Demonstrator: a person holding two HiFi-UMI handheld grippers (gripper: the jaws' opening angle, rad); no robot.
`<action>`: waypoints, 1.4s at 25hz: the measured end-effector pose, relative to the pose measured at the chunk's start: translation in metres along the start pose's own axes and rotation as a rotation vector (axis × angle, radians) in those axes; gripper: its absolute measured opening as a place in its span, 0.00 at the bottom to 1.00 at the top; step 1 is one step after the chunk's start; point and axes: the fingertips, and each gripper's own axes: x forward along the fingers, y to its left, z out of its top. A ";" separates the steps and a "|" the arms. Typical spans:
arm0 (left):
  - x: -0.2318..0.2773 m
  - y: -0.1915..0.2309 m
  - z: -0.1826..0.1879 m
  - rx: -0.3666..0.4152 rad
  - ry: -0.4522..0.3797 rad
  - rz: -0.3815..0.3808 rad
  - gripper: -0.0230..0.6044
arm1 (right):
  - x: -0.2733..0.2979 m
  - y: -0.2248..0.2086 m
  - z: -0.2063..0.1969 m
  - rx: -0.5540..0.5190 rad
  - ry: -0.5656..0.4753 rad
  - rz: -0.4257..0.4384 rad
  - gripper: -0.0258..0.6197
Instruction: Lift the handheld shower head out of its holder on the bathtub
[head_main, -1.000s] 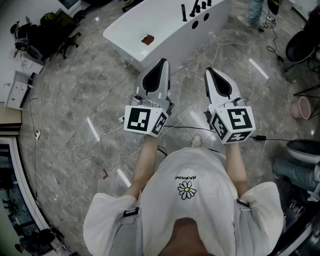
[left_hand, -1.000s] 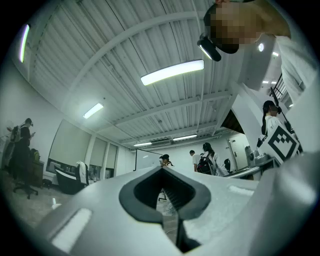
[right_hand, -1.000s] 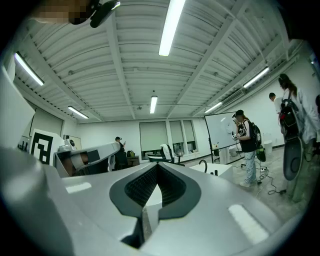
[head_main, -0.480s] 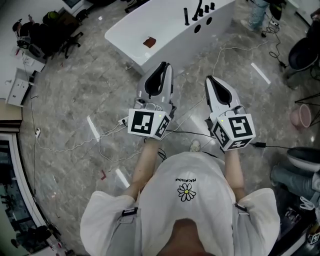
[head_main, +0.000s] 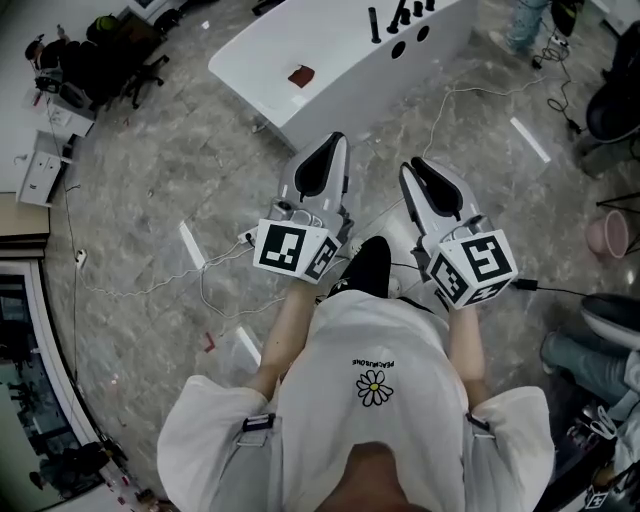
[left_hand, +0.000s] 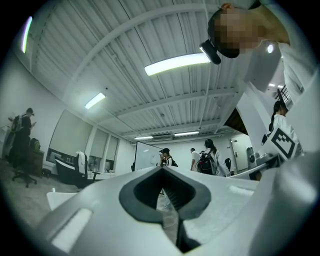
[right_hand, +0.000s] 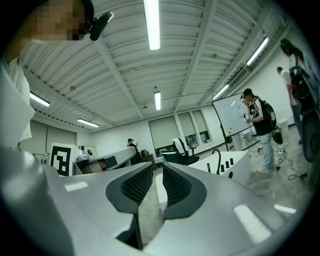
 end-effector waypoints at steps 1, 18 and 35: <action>0.004 0.004 -0.002 -0.006 -0.004 0.012 0.04 | 0.002 -0.006 0.001 -0.016 -0.001 -0.019 0.17; 0.149 0.133 -0.068 -0.182 -0.047 -0.043 0.18 | 0.180 -0.116 0.022 -0.085 0.002 -0.068 0.08; 0.310 0.341 -0.127 -0.161 0.065 0.065 0.04 | 0.422 -0.257 0.040 -0.034 0.050 -0.227 0.08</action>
